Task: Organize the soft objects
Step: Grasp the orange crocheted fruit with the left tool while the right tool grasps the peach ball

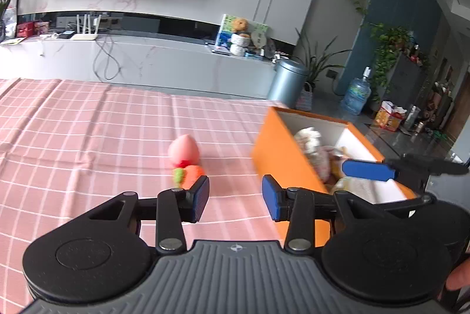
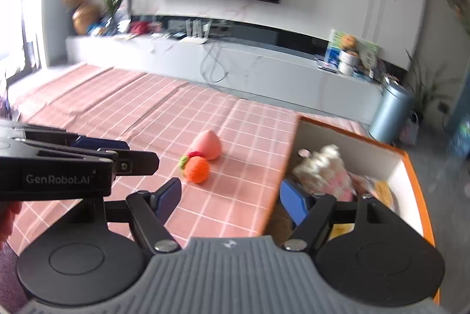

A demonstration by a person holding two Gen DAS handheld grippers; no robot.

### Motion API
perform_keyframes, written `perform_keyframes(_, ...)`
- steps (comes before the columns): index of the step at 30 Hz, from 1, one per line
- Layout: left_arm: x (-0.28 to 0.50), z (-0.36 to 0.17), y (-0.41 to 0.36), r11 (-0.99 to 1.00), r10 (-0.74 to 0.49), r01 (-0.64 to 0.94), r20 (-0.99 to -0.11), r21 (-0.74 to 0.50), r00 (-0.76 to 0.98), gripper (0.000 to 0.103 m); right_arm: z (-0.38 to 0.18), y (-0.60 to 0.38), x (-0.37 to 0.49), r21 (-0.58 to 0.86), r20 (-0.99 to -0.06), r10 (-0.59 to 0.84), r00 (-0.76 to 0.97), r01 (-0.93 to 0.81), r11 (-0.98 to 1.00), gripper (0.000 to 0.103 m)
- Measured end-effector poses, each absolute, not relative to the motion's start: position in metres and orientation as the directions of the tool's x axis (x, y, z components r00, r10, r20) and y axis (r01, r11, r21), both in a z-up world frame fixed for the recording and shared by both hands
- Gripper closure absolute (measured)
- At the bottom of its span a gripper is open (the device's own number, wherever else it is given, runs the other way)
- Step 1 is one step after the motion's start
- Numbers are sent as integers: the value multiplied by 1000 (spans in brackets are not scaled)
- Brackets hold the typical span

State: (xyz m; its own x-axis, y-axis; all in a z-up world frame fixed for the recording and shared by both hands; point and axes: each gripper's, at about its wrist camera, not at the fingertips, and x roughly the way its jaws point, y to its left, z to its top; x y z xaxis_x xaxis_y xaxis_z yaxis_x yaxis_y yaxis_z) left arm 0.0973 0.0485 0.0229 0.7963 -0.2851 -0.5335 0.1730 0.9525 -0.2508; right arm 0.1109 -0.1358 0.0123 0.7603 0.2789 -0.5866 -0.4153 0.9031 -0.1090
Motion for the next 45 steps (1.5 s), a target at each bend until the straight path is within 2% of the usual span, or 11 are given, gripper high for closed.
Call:
perform_keyframes(9, 112, -2, 97, 960, -251, 129, -561, -247, 789, 55, -12, -92, 144, -158, -654, 280, 703, -489, 858, 41)
perform_keyframes(14, 127, -13, 114, 960, -258, 141, -572, -241, 778, 54, -28, -72, 169, -196, -700, 252, 668, -519, 832, 60)
perform_keyframes(18, 142, -21, 119, 956, -280, 167, -582, -240, 764, 47, -39, -63, 193, -221, -729, 233, 644, -543, 810, 69)
perform_keyframes(22, 164, -31, 117, 950, -307, 200, -601, -240, 738, 46, -45, -60, 220, -207, -760, 211, 615, -536, 818, 68)
perform_keyframes(25, 178, -38, 111, 940, -340, 245, -616, -237, 711, 46, -49, -63, 243, -92, -811, 241, 533, -523, 847, 68)
perform_keyframes(28, 190, -46, 103, 931, -363, 288, -627, -224, 689, 45, -45, -62, 251, -171, -780, 191, 595, -497, 851, 68)
perform_keyframes(30, 197, -50, 97, 925, -378, 303, -631, -229, 677, 40, -44, -64, 262, -149, -794, 198, 575, -499, 854, 68)
perform_keyframes(33, 206, -57, 85, 920, -390, 314, -639, -235, 663, 36, -48, -65, 274, -135, -818, 182, 545, -491, 861, 71)
perform_keyframes(42, 228, -76, 62, 939, -335, 287, -681, -188, 651, 35, -61, -68, 291, -100, -854, 178, 489, -489, 866, 74)
perform_keyframes(45, 230, -79, 62, 940, -336, 278, -681, -198, 650, 39, -61, -66, 295, -92, -854, 189, 485, -497, 863, 74)
